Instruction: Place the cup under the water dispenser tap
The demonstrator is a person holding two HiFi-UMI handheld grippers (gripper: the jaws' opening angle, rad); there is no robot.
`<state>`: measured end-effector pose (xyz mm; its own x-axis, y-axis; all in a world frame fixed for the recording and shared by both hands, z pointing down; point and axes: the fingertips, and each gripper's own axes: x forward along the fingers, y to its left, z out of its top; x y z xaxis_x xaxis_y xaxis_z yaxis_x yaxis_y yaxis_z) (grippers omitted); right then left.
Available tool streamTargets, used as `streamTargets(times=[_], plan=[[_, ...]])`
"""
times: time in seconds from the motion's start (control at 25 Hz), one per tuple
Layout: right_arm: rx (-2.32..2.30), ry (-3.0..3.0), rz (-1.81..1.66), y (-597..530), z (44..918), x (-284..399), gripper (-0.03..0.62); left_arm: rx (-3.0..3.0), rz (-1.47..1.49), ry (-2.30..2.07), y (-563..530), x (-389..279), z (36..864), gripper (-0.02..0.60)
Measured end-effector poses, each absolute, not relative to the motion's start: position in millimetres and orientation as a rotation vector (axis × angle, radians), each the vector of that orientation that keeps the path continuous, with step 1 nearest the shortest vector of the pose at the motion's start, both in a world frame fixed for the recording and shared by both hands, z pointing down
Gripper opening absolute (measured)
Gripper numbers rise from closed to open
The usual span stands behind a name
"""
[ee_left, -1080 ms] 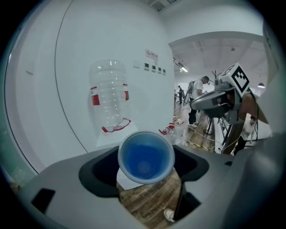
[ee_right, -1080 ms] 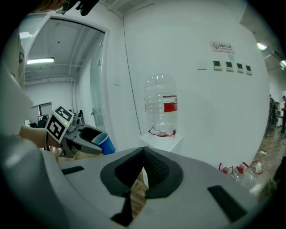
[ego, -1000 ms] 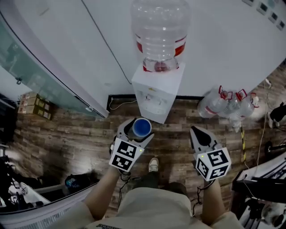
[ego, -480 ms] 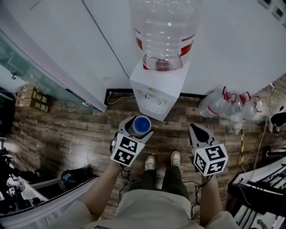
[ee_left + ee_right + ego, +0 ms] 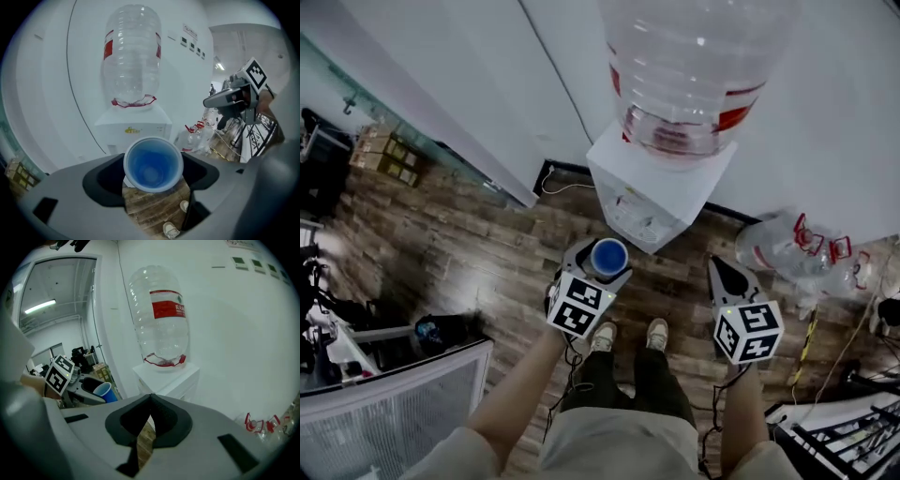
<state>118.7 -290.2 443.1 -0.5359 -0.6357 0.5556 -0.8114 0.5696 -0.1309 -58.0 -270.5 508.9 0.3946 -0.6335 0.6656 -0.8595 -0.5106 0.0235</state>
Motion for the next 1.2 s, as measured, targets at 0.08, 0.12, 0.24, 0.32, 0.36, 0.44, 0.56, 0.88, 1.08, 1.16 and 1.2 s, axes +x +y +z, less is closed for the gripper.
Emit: streamTargets(times=[0.08,0.12,0.24,0.32,0.36,0.44,0.56,0.88,1.08,1.16,1.2], plan=[[1.118,-2.358,0.504,-306,455,119,0.006,2.262,0.846,-1.312,-278,-55,524,0.37],[1.098,-2.36,0.496,-313,461,119,0.006,2.251,0.844,-1.323,-283,-54,532,0.37],[1.053,-2.374,0.47,-329,479,113,0.006,2.224,0.836,-1.347,-295,-51,561,0.37],[1.032,-2.383,0.452,-336,490,108,0.006,2.207,0.834,-1.347,-302,-49,582,0.37],[1.025,-2.387,0.449,-338,497,106,0.006,2.2,0.839,-1.343,-304,-48,593,0.37],[1.019,-2.396,0.454,-342,510,102,0.006,2.19,0.854,-1.334,-309,-47,614,0.37],[1.021,-2.407,0.465,-347,527,98,0.006,2.187,0.875,-1.312,-319,-43,646,0.371],[1.007,-2.389,0.494,-343,585,94,0.006,2.165,0.881,-1.275,-338,-36,735,0.371],[1.007,-2.378,0.518,-342,625,92,0.006,2.179,0.893,-1.25,-354,-31,777,0.371],[1.005,-2.375,0.526,-341,637,90,0.006,2.195,0.903,-1.239,-361,-26,790,0.372],[1.006,-2.374,0.53,-340,643,90,0.006,2.204,0.907,-1.236,-365,-24,796,0.371]])
